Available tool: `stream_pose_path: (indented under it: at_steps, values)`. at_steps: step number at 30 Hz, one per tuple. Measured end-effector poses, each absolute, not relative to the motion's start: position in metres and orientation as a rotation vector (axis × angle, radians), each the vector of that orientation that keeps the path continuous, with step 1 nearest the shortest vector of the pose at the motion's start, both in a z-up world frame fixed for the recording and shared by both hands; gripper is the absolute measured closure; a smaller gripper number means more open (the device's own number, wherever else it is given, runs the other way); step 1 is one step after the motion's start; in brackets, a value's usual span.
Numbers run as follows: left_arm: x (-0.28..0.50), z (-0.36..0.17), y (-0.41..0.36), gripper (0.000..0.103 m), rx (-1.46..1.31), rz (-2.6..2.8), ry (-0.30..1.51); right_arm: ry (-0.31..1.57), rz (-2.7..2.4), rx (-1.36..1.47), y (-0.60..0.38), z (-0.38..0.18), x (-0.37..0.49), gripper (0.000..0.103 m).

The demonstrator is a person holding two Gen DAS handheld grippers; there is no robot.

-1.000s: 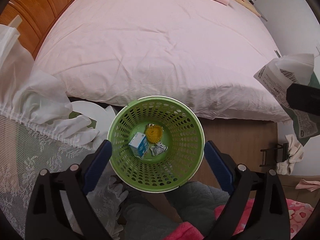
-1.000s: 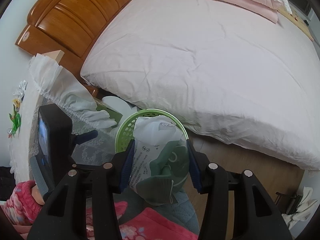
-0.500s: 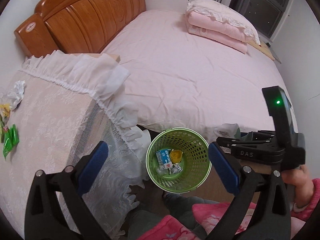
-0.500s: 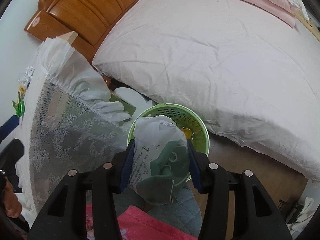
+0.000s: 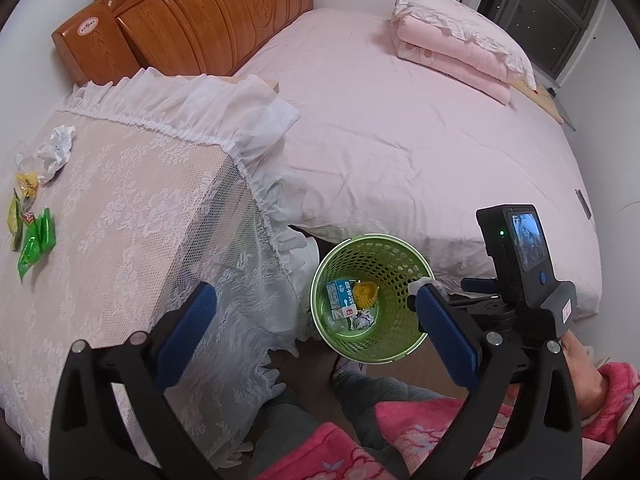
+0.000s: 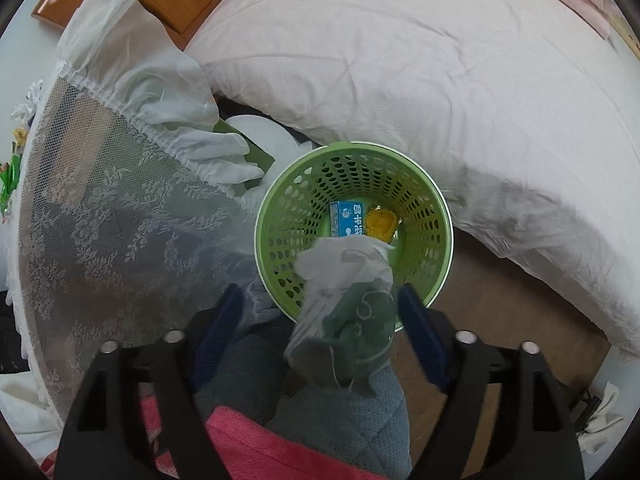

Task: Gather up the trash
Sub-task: 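Open the left tool over the basket while the right tool drops the green-white bag in, then move both tools back to the table and lower the left tool onto the green wrapper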

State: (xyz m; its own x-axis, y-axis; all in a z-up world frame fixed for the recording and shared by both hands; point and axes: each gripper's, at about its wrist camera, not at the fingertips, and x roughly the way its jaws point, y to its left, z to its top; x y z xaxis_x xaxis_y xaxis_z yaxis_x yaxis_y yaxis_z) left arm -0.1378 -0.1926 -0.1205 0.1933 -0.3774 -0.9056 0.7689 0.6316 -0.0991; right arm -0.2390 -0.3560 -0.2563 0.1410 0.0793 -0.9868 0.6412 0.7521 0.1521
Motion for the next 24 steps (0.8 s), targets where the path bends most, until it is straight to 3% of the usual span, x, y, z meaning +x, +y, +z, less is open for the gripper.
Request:
stream_pose_path:
  at_steps: [10,16,24]
  values:
    - [-0.125,-0.116,-0.177,0.007,0.388,-0.803,1.090,1.371,-0.474,0.644,-0.360,-0.239,-0.231,0.009]
    - [-0.105,-0.085,-0.158,0.007,0.318,-0.734,1.016,1.243,-0.482,0.540,-0.357,-0.171,-0.213,0.002]
    - [-0.076,-0.051,-0.108,0.007,0.237,-0.602,0.911,1.068,-0.389,0.413,-0.338,-0.091,-0.173,0.002]
